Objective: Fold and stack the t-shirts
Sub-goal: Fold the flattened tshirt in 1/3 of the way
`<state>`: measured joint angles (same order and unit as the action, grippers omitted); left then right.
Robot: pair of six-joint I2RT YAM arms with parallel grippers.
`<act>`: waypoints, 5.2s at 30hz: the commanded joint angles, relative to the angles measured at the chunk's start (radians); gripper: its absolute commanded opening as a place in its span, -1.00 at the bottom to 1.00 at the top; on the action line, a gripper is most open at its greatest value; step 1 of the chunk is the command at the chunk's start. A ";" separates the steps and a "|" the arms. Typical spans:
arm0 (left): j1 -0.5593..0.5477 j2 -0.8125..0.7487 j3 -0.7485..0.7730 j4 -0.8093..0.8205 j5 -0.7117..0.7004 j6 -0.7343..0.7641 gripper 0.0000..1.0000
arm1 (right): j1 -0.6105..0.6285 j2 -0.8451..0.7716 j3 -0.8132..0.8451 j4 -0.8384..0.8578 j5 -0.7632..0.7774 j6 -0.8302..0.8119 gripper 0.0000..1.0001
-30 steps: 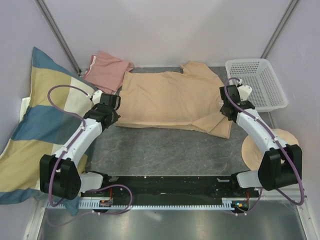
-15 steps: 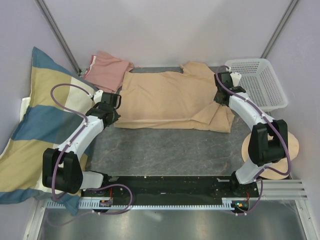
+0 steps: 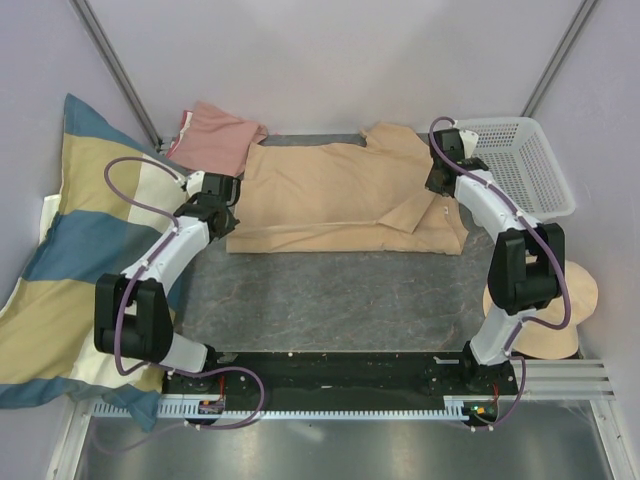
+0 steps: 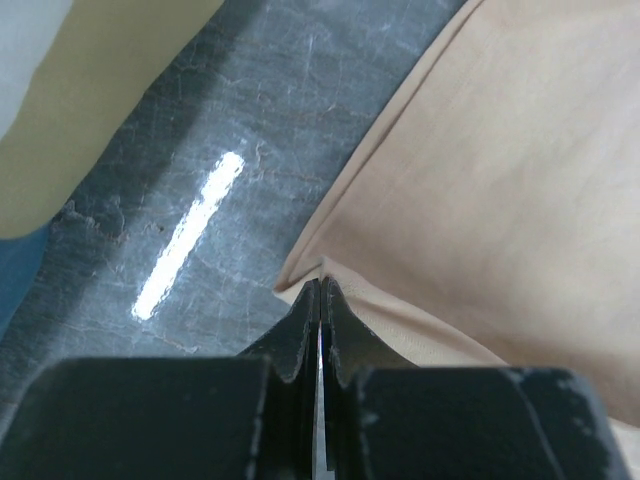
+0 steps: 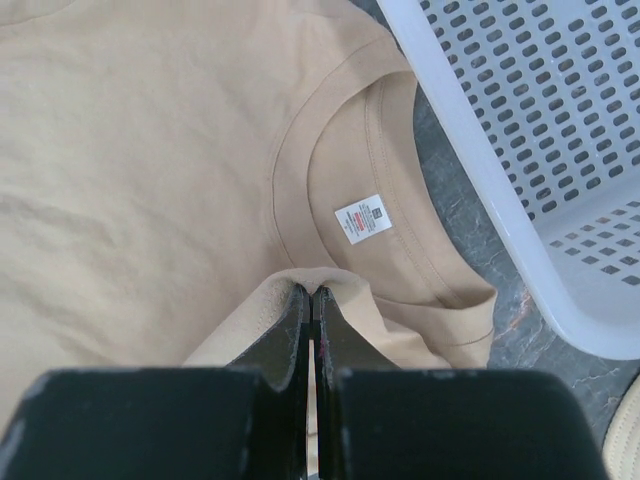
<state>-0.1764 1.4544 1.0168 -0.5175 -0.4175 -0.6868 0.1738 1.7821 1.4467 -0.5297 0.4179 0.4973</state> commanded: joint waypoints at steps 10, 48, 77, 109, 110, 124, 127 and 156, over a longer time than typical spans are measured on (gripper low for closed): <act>0.017 0.099 0.118 0.042 -0.029 0.039 -0.96 | -0.036 0.100 0.142 0.016 -0.044 -0.031 -1.00; 0.017 0.455 0.364 0.125 -0.021 0.130 -0.96 | -0.083 0.146 0.133 0.019 -0.033 -0.026 -1.00; 0.026 0.072 0.188 0.128 -0.066 0.047 1.00 | -0.123 -0.024 0.097 -0.012 -0.106 -0.036 -0.13; 0.022 -0.005 -0.175 0.185 -0.018 -0.051 1.00 | -0.120 -0.162 -0.358 -0.032 -0.059 -0.006 0.36; 0.022 -0.003 -0.173 0.185 -0.017 -0.051 1.00 | -0.120 -0.152 -0.358 -0.029 -0.062 -0.006 0.34; 0.022 0.020 -0.156 0.197 -0.020 -0.045 1.00 | -0.120 -0.059 -0.306 0.008 -0.062 -0.009 0.32; 0.020 0.015 -0.155 0.195 -0.021 -0.042 1.00 | -0.122 -0.047 -0.293 0.008 -0.065 -0.008 0.32; 0.020 0.009 -0.159 0.200 -0.006 -0.034 0.84 | -0.123 0.036 -0.272 0.040 -0.076 -0.009 -0.62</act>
<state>-0.1528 1.4700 0.8440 -0.3561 -0.4309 -0.7025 0.0547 1.8164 1.1488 -0.5072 0.3332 0.4843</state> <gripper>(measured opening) 0.964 0.241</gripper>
